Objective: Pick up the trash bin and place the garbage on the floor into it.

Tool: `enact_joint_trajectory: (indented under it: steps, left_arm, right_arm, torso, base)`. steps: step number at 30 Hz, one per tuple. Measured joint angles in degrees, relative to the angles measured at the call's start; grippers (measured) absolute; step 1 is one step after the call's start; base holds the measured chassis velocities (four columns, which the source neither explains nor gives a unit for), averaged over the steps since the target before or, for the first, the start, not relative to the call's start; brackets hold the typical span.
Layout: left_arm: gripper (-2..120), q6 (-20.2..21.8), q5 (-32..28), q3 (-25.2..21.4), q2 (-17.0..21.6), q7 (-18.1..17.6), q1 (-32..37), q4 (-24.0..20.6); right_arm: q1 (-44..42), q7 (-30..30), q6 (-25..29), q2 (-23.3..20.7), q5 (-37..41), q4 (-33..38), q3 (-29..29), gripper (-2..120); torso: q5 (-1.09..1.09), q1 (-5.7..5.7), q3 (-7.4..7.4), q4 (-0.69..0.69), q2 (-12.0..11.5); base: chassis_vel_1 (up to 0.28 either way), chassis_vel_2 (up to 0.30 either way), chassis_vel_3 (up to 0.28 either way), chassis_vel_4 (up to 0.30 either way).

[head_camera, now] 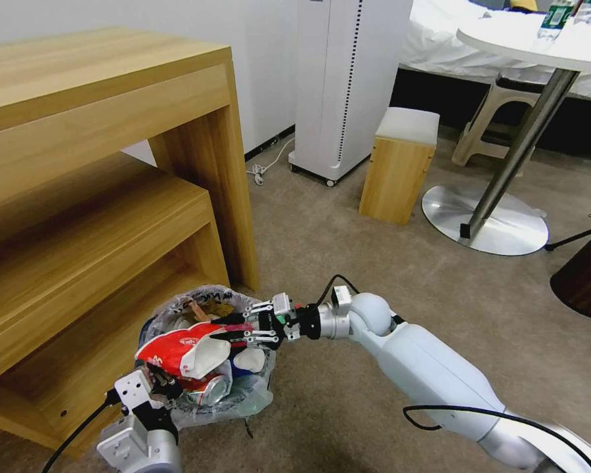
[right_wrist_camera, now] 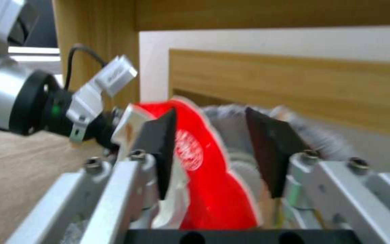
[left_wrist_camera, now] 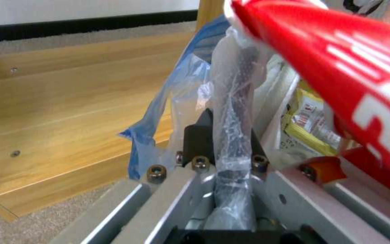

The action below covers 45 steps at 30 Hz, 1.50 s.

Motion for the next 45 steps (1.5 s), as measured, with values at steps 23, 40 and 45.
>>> enact_joint_trajectory:
  steps: [23, 40, 45]
  left_arm:
    - [0, 11.92, -24.66, -2.45, 2.07, -8.68, -2.08, 1.46]
    - [0, 14.47, -32.07, -3.68, 2.1, -12.57, -9.23, 9.67]
    - [1, 14.33, -31.71, -3.75, 2.13, -12.5, -9.57, 9.66]
  right_arm:
    - [-27.65, 36.15, 1.76, -4.47, -5.08, 27.14, 40.32, 100]
    - [-42.44, 31.89, 6.3, -3.24, -8.91, 34.12, 49.44, 100]
    - [-43.22, 31.28, 6.8, -2.92, -9.61, 34.18, 48.57, 100]
  torso:
    - [-0.02, 0.0, -0.01, 0.0, 0.0]
    - [0.0, 0.0, -0.01, 0.0, 0.01]
    - [-0.02, 0.0, 0.0, 0.0, 0.0]
  base:
    - [0.0, 0.0, 0.0, 0.0]
    - [0.0, 0.0, 0.0, 0.0]
    - [0.0, 0.0, 0.0, 0.0]
